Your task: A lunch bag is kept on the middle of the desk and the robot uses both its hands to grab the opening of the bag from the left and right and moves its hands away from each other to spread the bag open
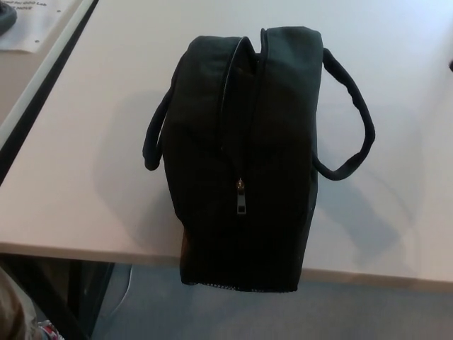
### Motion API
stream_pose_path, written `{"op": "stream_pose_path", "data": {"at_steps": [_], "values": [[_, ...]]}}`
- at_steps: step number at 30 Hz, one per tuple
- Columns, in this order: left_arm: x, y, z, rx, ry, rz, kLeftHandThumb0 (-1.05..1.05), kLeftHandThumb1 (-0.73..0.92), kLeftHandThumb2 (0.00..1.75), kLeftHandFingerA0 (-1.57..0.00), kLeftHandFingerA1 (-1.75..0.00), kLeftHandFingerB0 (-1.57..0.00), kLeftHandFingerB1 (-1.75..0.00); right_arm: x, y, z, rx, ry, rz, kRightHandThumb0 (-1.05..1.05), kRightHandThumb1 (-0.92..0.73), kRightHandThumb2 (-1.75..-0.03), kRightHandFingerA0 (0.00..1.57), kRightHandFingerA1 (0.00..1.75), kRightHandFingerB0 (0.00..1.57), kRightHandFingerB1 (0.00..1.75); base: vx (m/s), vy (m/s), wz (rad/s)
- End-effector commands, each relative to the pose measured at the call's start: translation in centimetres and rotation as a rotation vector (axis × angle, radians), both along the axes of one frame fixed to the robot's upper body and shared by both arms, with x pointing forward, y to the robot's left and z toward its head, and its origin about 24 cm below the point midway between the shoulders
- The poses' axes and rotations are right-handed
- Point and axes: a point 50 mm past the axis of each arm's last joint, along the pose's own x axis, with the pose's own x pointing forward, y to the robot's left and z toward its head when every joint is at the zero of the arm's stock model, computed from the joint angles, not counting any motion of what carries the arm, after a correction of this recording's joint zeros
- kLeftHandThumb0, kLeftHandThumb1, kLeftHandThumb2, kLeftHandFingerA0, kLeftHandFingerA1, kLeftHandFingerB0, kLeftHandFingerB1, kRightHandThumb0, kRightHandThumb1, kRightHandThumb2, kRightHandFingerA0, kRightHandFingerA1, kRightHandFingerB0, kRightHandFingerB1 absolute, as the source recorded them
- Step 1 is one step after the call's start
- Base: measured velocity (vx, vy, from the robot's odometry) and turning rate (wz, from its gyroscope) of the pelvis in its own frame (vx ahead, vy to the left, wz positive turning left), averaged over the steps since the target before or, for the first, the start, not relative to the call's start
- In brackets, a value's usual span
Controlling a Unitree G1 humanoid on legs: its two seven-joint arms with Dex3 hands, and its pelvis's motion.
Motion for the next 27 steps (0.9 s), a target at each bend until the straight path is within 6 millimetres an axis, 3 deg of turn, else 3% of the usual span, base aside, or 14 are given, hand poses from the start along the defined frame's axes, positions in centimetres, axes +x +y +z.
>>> {"op": "stream_pose_path", "data": {"at_steps": [1, 3, 6, 7, 9, 10, 11, 17, 22, 23, 24, 26, 27], "values": [[5.0, -7.5, -0.9, 0.818, 0.008, -0.278, -0.01, 0.41, 0.69, -0.38, -0.39, -0.27, -0.38, 5.0, 4.2, 3.8, -0.530, 0.133, -0.003, -0.36, -0.46, -0.55, 0.29, 0.36, 0.23, 0.31, 0.00, 0.000, 0.00], [5.6, -9.8, -2.0, 0.871, 0.031, -0.388, -0.02, 0.41, 0.67, -0.42, -0.36, -0.31, -0.38, 5.7, 5.4, 3.9, -0.632, 0.134, -0.008, -0.38, -0.46, -0.55, 0.29, 0.34, 0.20, 0.31, 0.00, 0.000, 0.00], [6.2, -11.7, -2.8, 0.896, -0.017, -0.450, -0.09, 0.44, 0.65, -0.39, -0.37, -0.29, -0.39, 5.9, 6.5, 3.9, -0.701, 0.140, 0.016, -0.39, -0.49, -0.56, 0.26, 0.34, 0.19, 0.30, 0.00, 0.000, 0.00], [6.5, -13.5, -3.5, 0.899, -0.030, -0.511, -0.05, 0.42, 0.73, -0.38, -0.39, -0.28, -0.38, 5.9, 7.8, 3.9, -0.777, 0.138, 0.040, -0.40, -0.53, -0.56, 0.27, 0.34, 0.17, 0.29, 0.00, 0.000, 0.00], [6.6, -14.3, -3.9, 0.910, -0.043, -0.539, -0.04, 0.42, 0.73, -0.36, -0.39, -0.27, -0.38, 6.0, 8.3, 3.8, -0.801, 0.137, 0.055, -0.39, -0.53, -0.56, 0.27, 0.34, 0.17, 0.30, 0.00, 0.000, 0.00], [6.6, -15.4, -4.5, 0.905, -0.051, -0.590, 0.01, 0.30, 0.91, -0.25, -0.55, -0.18, -0.52, 6.1, 9.2, 3.4, -0.834, 0.128, 0.085, -0.40, -0.53, -0.56, 0.29, 0.34, 0.18, 0.30, 0.00, 0.000, 0.00], [6.5, -16.0, -4.8, 0.903, -0.053, -0.618, -0.01, 0.42, 0.73, -0.37, -0.40, -0.29, -0.36, 6.1, 9.8, 3.2, -0.855, 0.124, 0.105, -0.40, -0.52, -0.57, 0.29, 0.34, 0.19, 0.30, 0.00, 0.000, 0.00], [6.3, -17.8, -5.7, 0.872, -0.046, -0.713, -0.07, 0.44, 0.65, -0.36, -0.44, -0.26, -0.38, 5.8, 11.8, 1.9, -0.973, 0.133, 0.181, -0.39, -0.51, -0.57, 0.32, 0.35, 0.19, 0.32, 0.00, 0.000, 0.00], [5.5, -18.6, -6.4, 0.826, -0.023, -0.812, -0.11, 0.47, 0.59, -0.36, -0.48, -0.31, -0.39, 5.3, 12.1, -0.9, -1.130, 0.166, 0.235, -0.36, -0.47, -0.55, 0.34, 0.35, 0.20, 0.31, 0.00, 0.000, 0.00], [5.2, -18.8, -6.6, 0.839, -0.018, -0.822, -0.09, 0.32, 0.87, -0.24, -0.58, -0.17, -0.54, 5.0, 12.0, -2.0, -1.177, 0.185, 0.257, -0.37, -0.46, -0.54, 0.38, 0.35, 0.27, 0.32, 0.00, 0.000, 0.00], [5.0, -18.8, -6.8, 0.844, -0.018, -0.829, -0.10, 0.32, 0.86, -0.25, -0.57, -0.17, -0.53, 4.9, 12.0, -2.7, -1.215, 0.198, 0.269, -0.49, -0.38, -0.68, 0.30, 0.43, 0.19, 0.40, 0.00, 0.000, 0.00], [4.8, -18.7, -7.1, 0.862, -0.018, -0.834, -0.09, 0.33, 0.86, -0.20, -0.56, -0.15, -0.53, 4.5, 12.0, -3.7, -1.243, 0.224, 0.296, -0.50, -0.37, -0.68, 0.30, 0.45, 0.19, 0.41, 0.00, 0.000, 0.00], [4.7, -18.7, -7.3, 0.866, -0.014, -0.845, -0.16, 0.48, 0.54, -0.26, -0.44, -0.24, -0.34, 4.1, 12.0, -4.6, -1.255, 0.234, 0.330, -0.44, -0.50, -0.56, 0.35, 0.39, 0.32, 0.32, 0.00, 0.000, 0.00]]}}
